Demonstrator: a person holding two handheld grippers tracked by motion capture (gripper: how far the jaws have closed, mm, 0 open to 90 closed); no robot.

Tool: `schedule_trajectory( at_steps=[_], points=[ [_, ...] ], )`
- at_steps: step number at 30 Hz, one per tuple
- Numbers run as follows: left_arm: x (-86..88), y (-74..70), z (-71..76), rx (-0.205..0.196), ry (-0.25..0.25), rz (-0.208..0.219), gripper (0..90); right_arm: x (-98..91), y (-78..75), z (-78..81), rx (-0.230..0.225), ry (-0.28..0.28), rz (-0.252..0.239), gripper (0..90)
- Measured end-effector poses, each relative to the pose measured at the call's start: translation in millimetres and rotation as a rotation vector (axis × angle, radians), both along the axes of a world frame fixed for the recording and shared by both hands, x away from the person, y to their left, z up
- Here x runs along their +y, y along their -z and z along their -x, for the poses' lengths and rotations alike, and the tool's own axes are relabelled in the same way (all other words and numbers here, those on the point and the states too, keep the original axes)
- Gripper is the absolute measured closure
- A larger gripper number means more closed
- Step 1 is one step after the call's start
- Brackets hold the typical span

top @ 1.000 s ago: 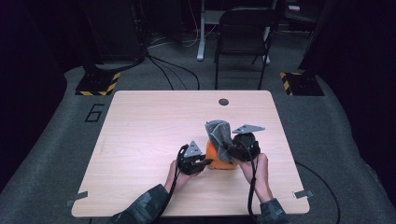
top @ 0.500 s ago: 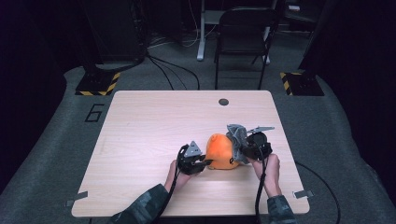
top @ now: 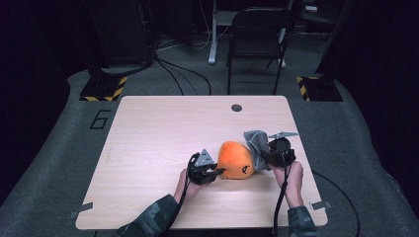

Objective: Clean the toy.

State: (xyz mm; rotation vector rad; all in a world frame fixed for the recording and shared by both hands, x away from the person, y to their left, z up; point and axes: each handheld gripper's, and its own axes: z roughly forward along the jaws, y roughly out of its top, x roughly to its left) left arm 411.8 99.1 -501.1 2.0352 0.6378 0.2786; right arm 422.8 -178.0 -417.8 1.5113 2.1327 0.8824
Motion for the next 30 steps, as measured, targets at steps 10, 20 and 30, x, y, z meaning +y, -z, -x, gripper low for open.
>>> schedule_trajectory(
  at_steps=[10,20,30],
  points=[
    [-0.8,0.3,1.4,-0.007,0.002,-0.007,73.6,47.3,-15.0,15.4,-0.067,-0.171,-0.019,76.1],
    [-1.3,0.2,1.3,-0.008,0.007,-0.010,73.0,21.8,10.1,-0.3,0.013,-0.093,0.004,76.1],
    [-1.9,0.4,1.8,-0.018,0.005,-0.015,72.7,6.4,30.7,-9.9,0.078,-0.032,0.039,76.3]
  ],
)
